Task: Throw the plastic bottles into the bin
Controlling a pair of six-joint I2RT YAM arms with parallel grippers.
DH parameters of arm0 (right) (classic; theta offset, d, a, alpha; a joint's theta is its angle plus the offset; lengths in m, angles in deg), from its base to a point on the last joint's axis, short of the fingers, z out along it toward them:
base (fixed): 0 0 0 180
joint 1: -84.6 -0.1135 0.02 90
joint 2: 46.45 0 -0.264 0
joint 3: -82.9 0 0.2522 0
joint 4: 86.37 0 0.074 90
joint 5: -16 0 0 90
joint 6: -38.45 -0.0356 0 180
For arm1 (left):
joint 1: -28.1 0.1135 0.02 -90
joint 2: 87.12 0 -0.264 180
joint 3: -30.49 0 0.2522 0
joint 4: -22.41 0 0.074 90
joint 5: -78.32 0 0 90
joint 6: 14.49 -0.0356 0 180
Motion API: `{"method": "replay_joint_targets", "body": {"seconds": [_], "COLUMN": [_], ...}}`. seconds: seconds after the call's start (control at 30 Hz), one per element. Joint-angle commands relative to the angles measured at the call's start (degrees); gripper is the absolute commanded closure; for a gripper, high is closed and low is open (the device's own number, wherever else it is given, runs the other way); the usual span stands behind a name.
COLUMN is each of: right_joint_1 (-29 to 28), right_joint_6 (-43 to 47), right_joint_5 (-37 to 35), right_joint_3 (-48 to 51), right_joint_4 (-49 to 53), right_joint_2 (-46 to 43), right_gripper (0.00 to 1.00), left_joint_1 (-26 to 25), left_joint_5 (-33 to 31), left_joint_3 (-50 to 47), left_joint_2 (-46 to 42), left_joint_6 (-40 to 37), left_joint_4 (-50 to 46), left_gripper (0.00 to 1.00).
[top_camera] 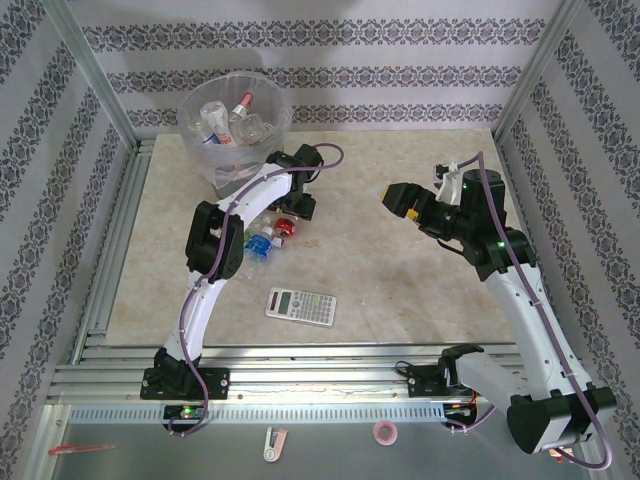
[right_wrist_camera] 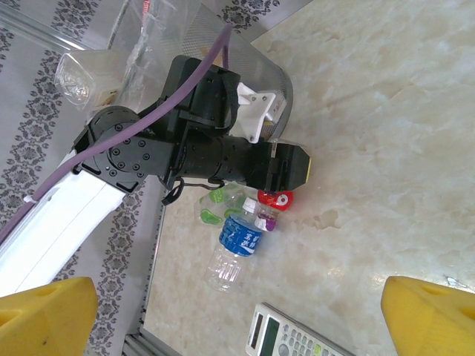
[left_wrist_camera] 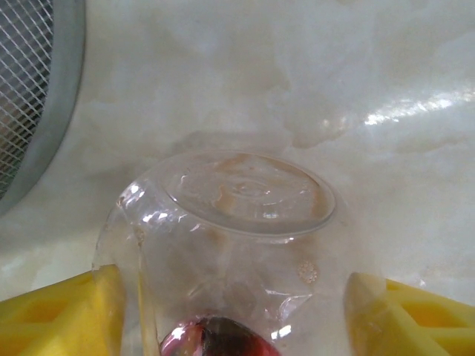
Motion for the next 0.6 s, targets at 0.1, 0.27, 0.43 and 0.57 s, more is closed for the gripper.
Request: {"method": "replay_joint_targets", "body": {"seconds": [0.1,0.27,0.43,0.57], "right_joint_1": [0.51,0.58,0.75,1.1], "right_joint_6": [0.08,0.39,0.87,1.15], "right_joint_5": [-0.01,0.23,0.16,0.23], "right_joint_3": [0.42,-0.59,-1.82,-2.55], "right_joint_4": [-1.02,-1.38,-1.52,-1.55], "right_joint_2": [0.19,1.47,2.4,3.29], "right_gripper": [0.02,0.02,0.02,0.02], "left_joint_1": [-0.07,-1.44,-2.86,-3.57], "left_joint_5": [6.09,9.72,14.91,20.36], "left_joint_3": [-2.42,-5.85,-11.58,-15.31], "left_joint_2": [-7.25,-14.32,-22.85,-30.31], "left_joint_6": [-1.91,-3.19,-3.62,-2.98], "left_joint_4": [2.9,7.99,14.89,21.29], "left_gripper": [0.56,0.57,0.59,0.61]}}
